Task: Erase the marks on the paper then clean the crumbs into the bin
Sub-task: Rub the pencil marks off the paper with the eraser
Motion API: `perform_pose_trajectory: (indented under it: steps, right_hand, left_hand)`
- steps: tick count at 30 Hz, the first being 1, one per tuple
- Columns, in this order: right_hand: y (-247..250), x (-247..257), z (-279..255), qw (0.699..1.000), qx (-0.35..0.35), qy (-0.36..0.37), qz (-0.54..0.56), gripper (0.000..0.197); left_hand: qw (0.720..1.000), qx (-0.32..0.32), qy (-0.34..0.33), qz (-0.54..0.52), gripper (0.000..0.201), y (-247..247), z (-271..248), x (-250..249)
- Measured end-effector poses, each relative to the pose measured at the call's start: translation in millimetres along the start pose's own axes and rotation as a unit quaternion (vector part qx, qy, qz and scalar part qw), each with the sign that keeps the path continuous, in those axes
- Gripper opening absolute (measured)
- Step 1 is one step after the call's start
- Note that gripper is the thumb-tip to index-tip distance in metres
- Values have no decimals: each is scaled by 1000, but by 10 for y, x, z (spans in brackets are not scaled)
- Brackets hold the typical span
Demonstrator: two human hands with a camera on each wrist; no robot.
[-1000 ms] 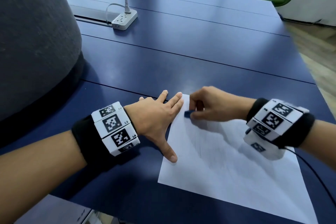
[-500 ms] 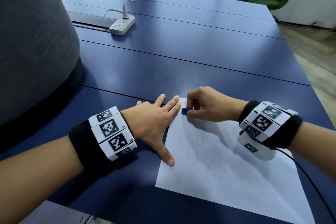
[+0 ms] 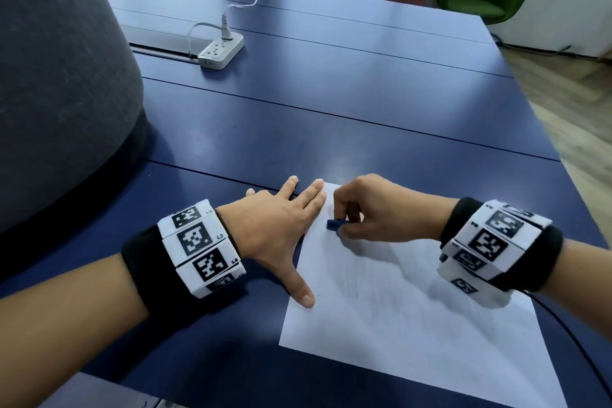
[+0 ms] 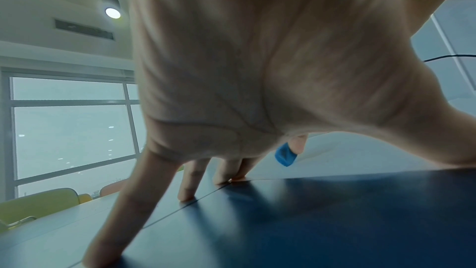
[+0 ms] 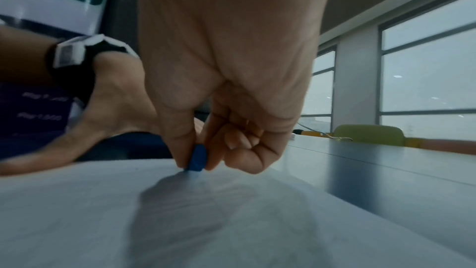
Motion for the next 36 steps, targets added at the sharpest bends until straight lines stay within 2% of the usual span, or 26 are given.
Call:
perform_pose_trajectory:
  steps: [5,7,10,16,18,21,23,27,32,36]
  right_hand:
    - [116,-281,76,995,-48,-77,-34,20]
    - [80,-196,28,997,-43,-51,-30,17]
    - [-7,-22,-56,1000,12,2,-22,12]
    - [62,-215,61,996,-43,-68,-36,22]
    - [35,-125,9,997,-49,-54,-36,20]
    - [-32,32,-96,1000,-14,-8,-27,14]
    - [-10,18,-101,999,-12,-20,-28,13]
    - [49,-92,-91,995,-60,-64,-46,14]
    - [-94,201,-292,1000,-4,11,-27,17]
    - [0,84,-257,997,-36,-41,-46,17]
  left_hand:
    - [1000,5,4,-2,156,1,-4,8]
    - [1000,4,5,-5,155,6,-12,5]
    - [1000,4,5,-3,155,10,-18,-4]
    - [1000,0,7,4,154,14,-8,11]
    - [1000,-5,4,5,153,21,-11,7]
    - [1000,-8,2,12,152,37,-15,-7]
    - [1000,-5,4,23,151,33,-31,-33]
    - [999,-9,10,39,150,-11,-72,-97]
    - [999,-4,19,30,153,-56,-115,-124]
    - [999,2,25,29,151,-63,-138,-146]
Point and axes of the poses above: each hand's wrist, its own z-axis towards the middle knuckle, its own y-axis out of the back of the hand, x = y × z, the point moved 4 cm from there along z, towards the middle knuckle, and after that the axes turned 13 degrees about -z, right-handed, at the moved point
